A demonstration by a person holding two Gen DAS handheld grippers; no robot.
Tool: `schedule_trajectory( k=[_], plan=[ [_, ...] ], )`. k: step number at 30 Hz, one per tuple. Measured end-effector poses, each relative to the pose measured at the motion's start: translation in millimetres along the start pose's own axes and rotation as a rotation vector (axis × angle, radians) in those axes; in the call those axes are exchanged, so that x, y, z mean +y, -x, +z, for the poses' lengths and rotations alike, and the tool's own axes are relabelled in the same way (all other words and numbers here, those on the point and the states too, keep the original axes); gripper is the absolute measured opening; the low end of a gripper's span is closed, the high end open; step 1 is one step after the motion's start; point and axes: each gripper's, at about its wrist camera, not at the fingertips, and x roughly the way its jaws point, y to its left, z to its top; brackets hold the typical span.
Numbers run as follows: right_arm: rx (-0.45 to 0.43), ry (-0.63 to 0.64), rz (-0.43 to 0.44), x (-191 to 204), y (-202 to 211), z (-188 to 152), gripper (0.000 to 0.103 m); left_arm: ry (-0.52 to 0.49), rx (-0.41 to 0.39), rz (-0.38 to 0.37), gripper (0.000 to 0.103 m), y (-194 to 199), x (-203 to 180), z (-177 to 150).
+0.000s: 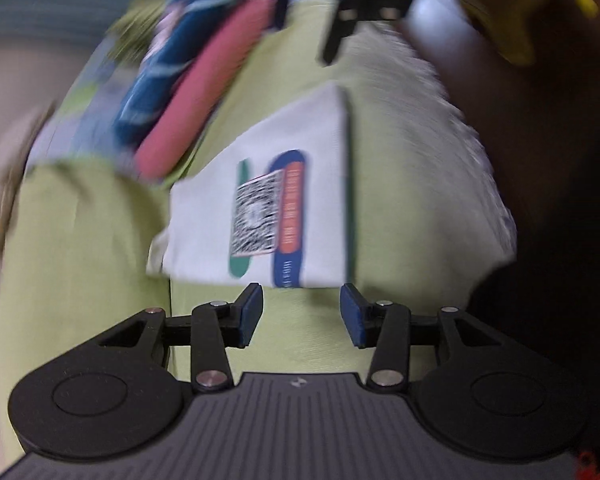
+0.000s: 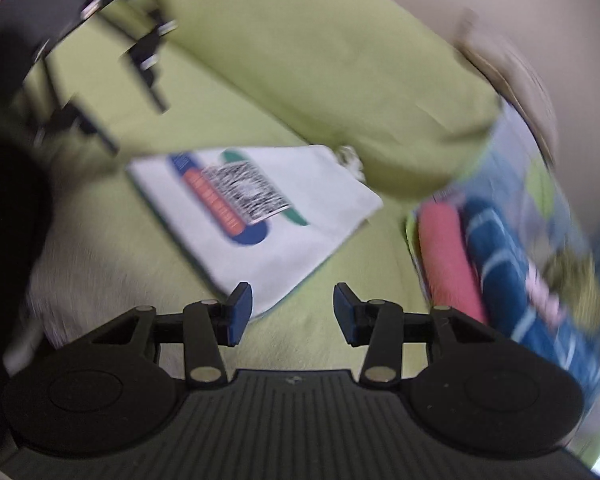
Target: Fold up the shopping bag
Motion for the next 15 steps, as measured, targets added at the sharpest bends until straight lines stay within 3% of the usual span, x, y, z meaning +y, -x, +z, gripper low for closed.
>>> schedule_trajectory(
  k=[7,15],
  plan=[
    [-0.049,0.27,-0.003,28.9,-13.3,-15.0,0.037,-0.188,-0.047,0.077,0.051,-16.2,-32.0,-3.1],
    [-0.111,0.484,-0.004,39.3,-28.1,-34.4,0.033,-0.238,-0.142,0.146,0.049,-29.3,-42.6,-11.6]
  ],
)
